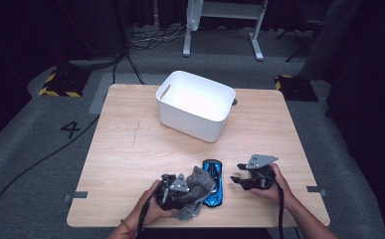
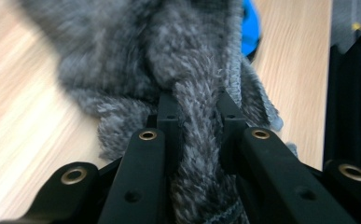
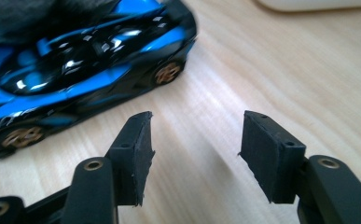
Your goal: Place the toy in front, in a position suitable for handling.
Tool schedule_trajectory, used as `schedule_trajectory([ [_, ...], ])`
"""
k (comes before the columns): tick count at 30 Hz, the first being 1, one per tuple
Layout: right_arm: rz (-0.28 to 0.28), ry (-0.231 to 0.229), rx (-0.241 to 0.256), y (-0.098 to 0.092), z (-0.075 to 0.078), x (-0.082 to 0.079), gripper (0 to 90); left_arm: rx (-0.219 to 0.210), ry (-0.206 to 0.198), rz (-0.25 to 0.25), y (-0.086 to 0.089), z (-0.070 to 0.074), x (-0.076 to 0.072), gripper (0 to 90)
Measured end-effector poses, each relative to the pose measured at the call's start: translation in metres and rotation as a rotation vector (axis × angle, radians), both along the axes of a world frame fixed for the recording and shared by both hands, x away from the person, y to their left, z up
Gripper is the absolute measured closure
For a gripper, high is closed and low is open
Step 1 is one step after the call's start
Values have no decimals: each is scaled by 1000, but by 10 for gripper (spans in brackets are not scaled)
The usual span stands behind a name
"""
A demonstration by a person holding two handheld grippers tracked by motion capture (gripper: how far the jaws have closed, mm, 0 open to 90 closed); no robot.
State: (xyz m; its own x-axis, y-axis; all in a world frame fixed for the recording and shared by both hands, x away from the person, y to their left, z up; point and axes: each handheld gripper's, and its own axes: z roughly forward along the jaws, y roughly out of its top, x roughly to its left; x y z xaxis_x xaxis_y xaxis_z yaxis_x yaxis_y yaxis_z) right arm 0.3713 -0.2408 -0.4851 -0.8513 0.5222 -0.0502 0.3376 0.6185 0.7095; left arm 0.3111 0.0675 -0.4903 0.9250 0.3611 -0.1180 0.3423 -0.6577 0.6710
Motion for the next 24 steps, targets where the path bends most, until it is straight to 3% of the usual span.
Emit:
schedule_trajectory([
  [10,23,-2,-12,8,-8,11,591,-16,-2,-99,-44,-1,4,767],
  [13,-1,-32,-41,10,-6,14,631,-13,0,-121,-65,-1,5,767],
  [17,-31,-32,-28,1,-3,20,619,-28,1,-145,-85,-2,8,767],
  [20,-54,-16,-22,-5,-5,22,571,-38,3,-153,-78,0,9,768],
  [24,-71,-15,0,-11,-2,19,483,-48,-10,-128,-49,8,7,768],
])
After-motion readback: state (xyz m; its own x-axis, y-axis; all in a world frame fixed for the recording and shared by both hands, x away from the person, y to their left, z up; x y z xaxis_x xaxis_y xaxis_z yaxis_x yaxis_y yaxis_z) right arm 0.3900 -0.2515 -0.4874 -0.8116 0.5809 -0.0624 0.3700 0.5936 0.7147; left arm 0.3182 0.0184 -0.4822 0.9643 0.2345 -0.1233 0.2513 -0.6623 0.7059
